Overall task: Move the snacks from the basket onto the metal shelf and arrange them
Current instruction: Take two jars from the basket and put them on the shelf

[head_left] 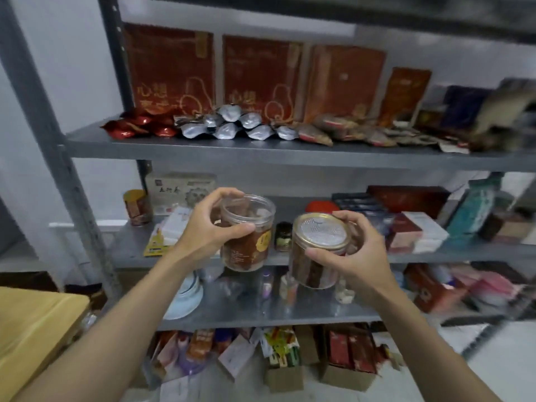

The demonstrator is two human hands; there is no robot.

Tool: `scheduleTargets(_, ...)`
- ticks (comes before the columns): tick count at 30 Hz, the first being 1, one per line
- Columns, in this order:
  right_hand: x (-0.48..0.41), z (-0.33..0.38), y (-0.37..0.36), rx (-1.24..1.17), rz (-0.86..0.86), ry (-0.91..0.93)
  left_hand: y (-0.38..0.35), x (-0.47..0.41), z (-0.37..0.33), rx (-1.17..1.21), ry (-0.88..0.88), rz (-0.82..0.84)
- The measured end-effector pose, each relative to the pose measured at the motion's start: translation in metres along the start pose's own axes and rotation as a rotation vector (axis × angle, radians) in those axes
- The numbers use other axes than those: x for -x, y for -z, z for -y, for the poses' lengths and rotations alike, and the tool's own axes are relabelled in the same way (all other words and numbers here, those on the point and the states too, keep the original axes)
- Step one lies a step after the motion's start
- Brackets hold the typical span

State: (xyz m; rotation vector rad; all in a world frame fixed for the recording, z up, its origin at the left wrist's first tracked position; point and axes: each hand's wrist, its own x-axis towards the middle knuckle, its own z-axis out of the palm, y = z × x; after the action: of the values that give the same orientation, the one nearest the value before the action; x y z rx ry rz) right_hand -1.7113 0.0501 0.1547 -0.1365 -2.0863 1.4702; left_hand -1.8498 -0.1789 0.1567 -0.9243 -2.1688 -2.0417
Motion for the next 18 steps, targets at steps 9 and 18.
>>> scheduleTargets(9, -0.029, -0.013, 0.179, 0.064, -0.189, 0.003, -0.190, -0.097, -0.067, 0.063, -0.094, 0.147)
scheduleTargets(18, -0.103, -0.039, 0.291, 0.122, -0.340, 0.013, -0.338, -0.217, -0.103, 0.068, -0.149, 0.262)
